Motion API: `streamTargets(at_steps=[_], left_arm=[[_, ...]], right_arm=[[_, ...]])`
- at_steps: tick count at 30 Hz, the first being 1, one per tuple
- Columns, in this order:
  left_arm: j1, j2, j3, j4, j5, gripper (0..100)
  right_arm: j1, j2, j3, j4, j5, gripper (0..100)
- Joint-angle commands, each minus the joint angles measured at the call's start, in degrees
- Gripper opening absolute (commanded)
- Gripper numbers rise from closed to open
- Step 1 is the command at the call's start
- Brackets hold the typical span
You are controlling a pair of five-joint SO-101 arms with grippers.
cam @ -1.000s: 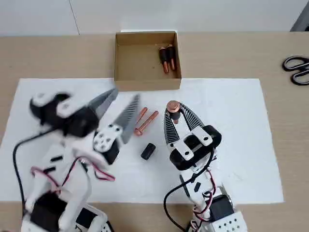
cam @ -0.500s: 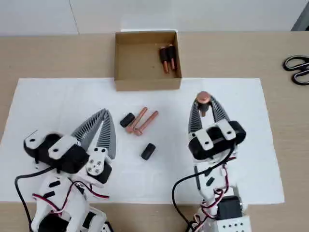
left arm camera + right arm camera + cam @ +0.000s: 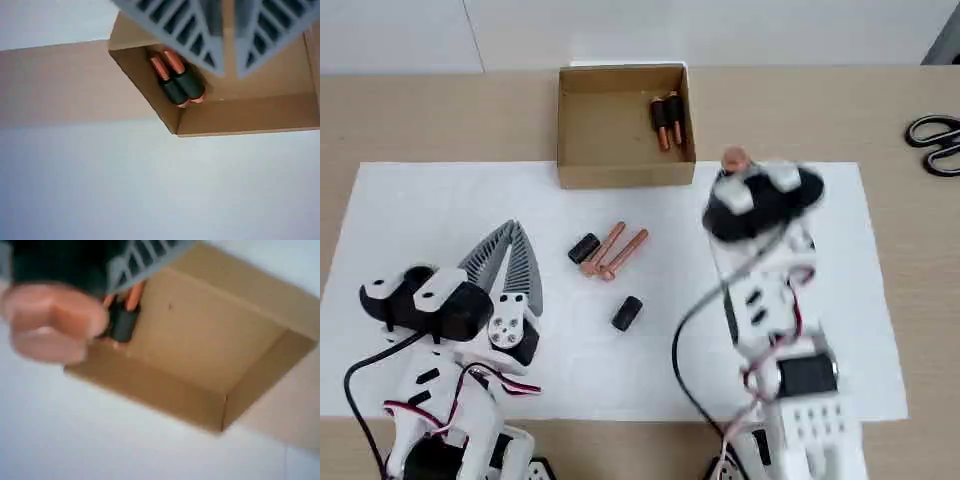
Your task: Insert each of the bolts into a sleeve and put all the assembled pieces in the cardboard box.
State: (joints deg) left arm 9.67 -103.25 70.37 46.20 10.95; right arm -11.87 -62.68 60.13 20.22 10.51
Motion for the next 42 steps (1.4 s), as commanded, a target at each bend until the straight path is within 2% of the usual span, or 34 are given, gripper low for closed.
streamTargets(at_steps=[1,6,15,24,42], left_arm=[[-1.4,-0.5,0.0,0.1,0.1,1],[-3.5,-0.6,0.0,-0.1,0.1,1],[-4.0,-0.6,0.1,-0.1,0.1,1],[-4.0,-0.6,0.1,0.1,0.2,1],[-4.0,-0.6,0.1,0.1,0.2,1]], right_arm=[[0.3,16.7,-10.3,-5.1,0.5,0.4],[0.0,36.4,-20.1,-12.3,0.5,0.4],[-1.5,63.6,-43.8,-12.1,0.4,0.4],[-7.1,78.1,-58.5,-11.9,0.4,0.4],[-9.9,105.4,-84.0,-15.2,0.5,0.4]])
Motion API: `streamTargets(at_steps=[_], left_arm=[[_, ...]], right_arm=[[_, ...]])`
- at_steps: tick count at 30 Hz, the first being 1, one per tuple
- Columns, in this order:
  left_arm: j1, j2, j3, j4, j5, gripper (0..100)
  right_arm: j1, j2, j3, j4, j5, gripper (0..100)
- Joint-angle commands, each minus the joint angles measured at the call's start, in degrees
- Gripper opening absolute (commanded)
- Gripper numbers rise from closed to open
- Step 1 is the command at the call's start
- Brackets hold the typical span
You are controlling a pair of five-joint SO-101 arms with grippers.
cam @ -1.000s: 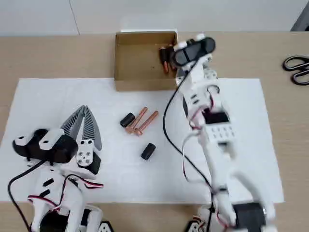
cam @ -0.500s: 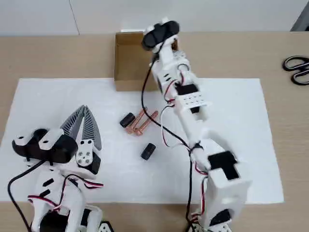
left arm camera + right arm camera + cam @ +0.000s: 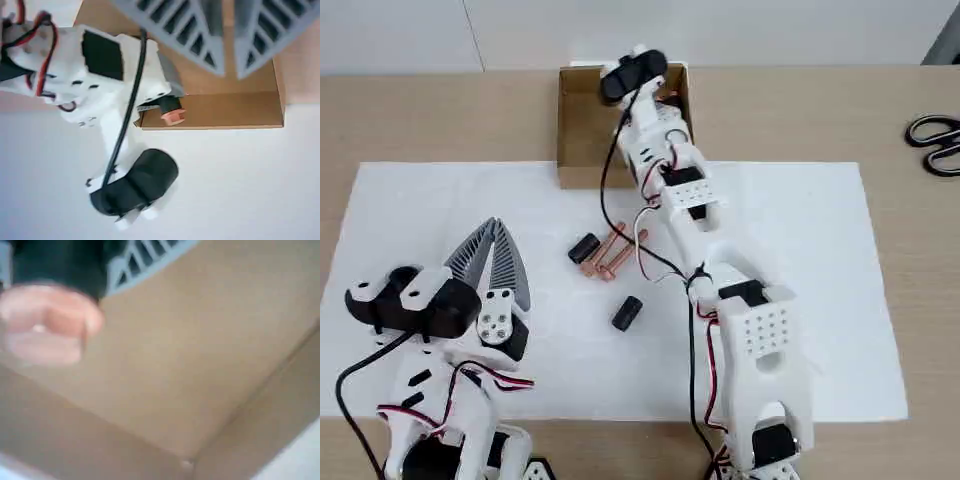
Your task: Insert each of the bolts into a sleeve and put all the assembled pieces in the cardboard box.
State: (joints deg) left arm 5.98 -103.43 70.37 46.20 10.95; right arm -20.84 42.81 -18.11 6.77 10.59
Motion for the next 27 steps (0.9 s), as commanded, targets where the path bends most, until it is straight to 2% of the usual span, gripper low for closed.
streamTargets(at_steps=[1,8,15,23,27], left_arm=[[-0.3,-0.4,0.1,0.1,0.2,1],[-0.3,-0.4,0.1,0.1,0.2,1],[-0.3,-0.4,0.1,0.1,0.2,1],[-0.3,-0.4,0.1,0.1,0.2,1],[-0.3,-0.4,0.1,0.1,0.2,1]], right_arm=[[-1.2,0.7,-6.4,-1.7,0.4,0.4],[-2.4,5.1,-9.7,-2.0,1.1,0.7],[-2.5,9.0,-10.2,-2.2,10.5,0.9],[-2.4,9.3,-10.8,-1.8,11.1,0.9],[-2.4,9.3,-10.9,-1.7,11.1,7.9]])
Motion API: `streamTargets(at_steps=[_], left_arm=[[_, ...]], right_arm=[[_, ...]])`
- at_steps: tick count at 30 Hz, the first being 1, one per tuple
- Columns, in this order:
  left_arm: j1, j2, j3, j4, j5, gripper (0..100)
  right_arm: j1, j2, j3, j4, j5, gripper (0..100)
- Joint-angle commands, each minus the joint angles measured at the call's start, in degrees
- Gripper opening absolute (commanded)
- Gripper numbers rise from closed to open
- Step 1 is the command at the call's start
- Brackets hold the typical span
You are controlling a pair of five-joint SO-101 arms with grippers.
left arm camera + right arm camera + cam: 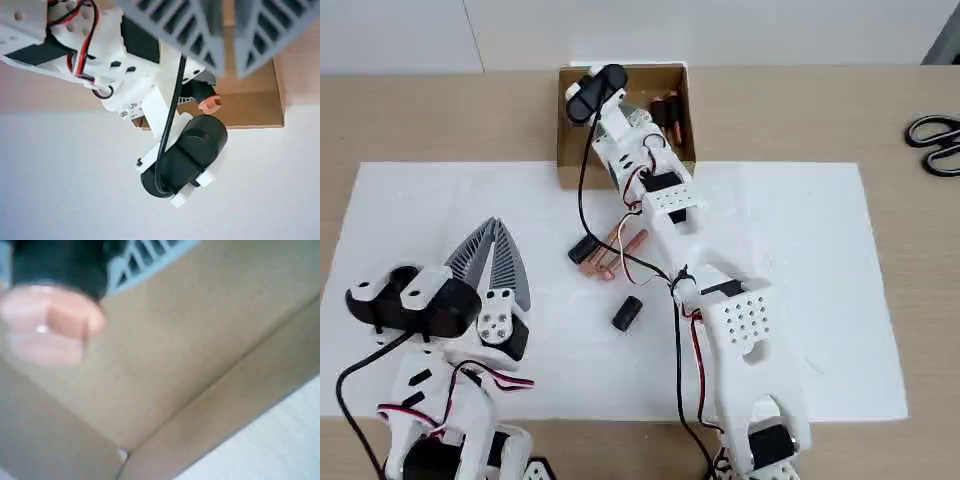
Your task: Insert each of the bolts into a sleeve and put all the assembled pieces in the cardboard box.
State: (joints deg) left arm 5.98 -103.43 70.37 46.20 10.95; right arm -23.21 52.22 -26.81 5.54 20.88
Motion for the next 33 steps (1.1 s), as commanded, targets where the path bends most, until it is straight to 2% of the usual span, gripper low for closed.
streamTargets(at_steps=[1,5,14,20,33], left_arm=[[-0.3,-0.4,0.1,0.1,0.2,1],[-0.3,-0.4,0.1,0.1,0.3,1],[-0.2,-0.4,0.1,0.1,0.3,1],[-0.3,-0.4,0.1,0.1,0.3,1],[-0.3,-0.4,0.1,0.1,0.3,1]], right_arm=[[0.0,0.0,-2.2,-0.5,0.8,11.0],[0.0,0.0,-2.2,-0.5,0.8,18.4],[0.7,-0.3,-2.2,-0.6,0.8,17.7],[3.1,-5.6,-1.8,0.2,0.5,17.7],[3.8,-29.7,-1.8,26.4,0.4,17.7]])
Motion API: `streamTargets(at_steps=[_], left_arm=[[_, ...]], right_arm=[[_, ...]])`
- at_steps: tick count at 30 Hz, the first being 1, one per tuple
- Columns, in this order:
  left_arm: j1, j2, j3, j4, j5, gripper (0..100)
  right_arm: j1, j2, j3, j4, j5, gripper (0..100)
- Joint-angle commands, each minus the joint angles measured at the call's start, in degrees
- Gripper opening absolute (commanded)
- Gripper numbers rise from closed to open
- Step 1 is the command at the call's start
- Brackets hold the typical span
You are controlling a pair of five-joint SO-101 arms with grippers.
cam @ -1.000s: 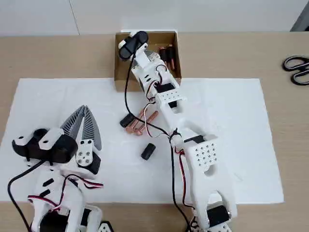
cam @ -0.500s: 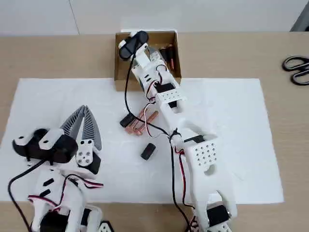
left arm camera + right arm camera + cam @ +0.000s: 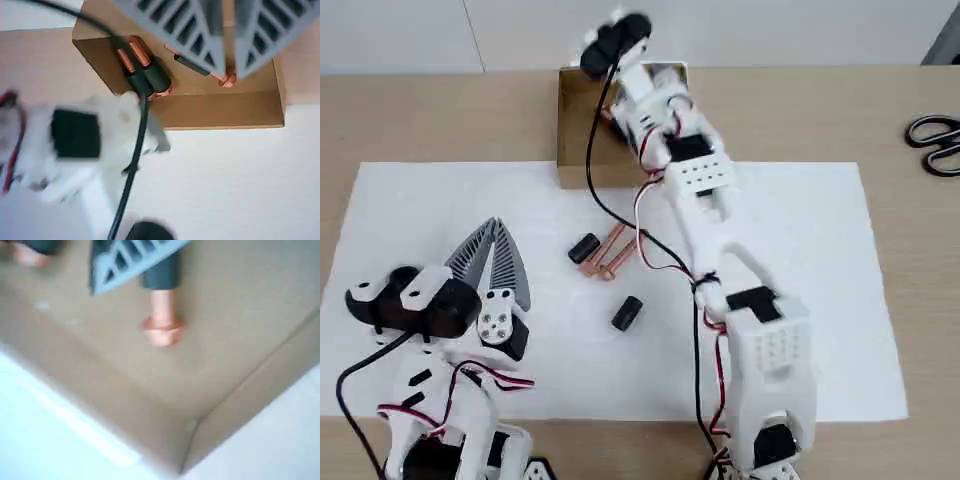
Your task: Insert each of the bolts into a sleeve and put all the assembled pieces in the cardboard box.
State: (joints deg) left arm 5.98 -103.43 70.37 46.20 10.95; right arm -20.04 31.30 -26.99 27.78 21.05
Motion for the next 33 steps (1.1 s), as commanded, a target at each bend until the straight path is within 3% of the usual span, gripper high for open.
streamTargets(at_steps=[1,18,25,33], left_arm=[[-0.2,-0.4,0.1,0.1,0.3,1],[0.0,-0.4,0.1,-0.1,0.3,1],[0.1,-0.4,0.1,-0.1,0.3,1],[0.1,-0.4,0.1,0.0,0.3,1]], right_arm=[[0.7,-10.8,-1.7,5.8,0.3,17.7],[0.6,-42.9,-1.7,38.8,-0.3,17.7],[-1.5,-56.5,-1.6,55.1,-8.4,17.7],[6.5,-67.6,-1.6,65.7,-13.4,17.7]])
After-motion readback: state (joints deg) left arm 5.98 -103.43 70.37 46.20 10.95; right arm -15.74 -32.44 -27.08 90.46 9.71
